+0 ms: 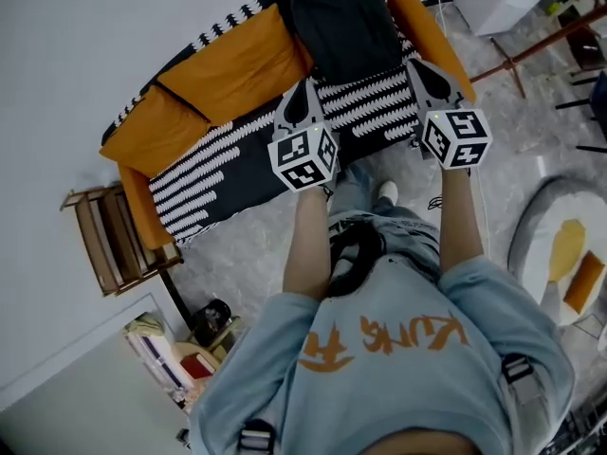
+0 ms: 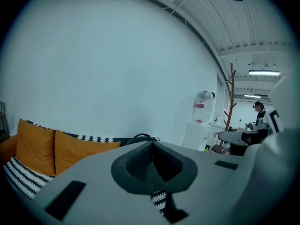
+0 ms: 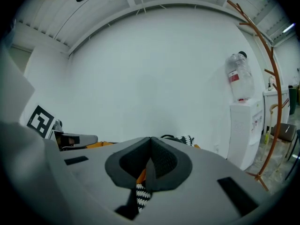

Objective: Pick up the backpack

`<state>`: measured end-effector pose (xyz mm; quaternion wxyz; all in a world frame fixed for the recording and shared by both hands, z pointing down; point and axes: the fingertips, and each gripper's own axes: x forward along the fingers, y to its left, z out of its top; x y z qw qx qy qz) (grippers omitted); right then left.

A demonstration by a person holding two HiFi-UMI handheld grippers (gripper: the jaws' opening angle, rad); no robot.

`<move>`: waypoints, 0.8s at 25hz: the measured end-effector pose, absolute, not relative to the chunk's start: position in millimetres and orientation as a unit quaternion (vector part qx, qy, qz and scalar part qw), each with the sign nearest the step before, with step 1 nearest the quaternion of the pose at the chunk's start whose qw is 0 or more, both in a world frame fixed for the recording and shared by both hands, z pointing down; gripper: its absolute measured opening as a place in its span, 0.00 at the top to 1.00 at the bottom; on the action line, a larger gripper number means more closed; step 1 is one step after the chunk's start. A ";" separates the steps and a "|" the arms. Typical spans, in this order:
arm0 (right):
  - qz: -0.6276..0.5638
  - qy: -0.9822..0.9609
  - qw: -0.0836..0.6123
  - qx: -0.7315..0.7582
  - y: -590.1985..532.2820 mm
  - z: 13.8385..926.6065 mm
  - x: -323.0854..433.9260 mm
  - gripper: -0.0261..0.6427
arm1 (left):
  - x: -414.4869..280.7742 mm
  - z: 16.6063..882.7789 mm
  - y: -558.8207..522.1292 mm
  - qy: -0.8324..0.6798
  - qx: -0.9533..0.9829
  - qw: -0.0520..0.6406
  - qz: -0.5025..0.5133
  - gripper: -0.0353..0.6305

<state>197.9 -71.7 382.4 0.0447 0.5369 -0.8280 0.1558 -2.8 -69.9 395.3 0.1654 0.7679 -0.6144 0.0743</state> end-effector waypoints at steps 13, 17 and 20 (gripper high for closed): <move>0.175 -0.792 0.071 0.580 -194.1 402.3 198.9 0.96 | 2.6 425.7 -210.6 -0.561 0.796 0.218 0.066 0.92; 0.164 -0.802 0.069 0.571 -243.3 393.2 168.5 0.96 | -16.0 422.8 -255.8 -0.552 0.798 0.240 0.024 0.92; 0.165 -0.808 0.085 0.559 -261.3 401.6 148.6 0.96 | -27.4 433.7 -268.6 -0.548 0.796 0.256 0.019 0.92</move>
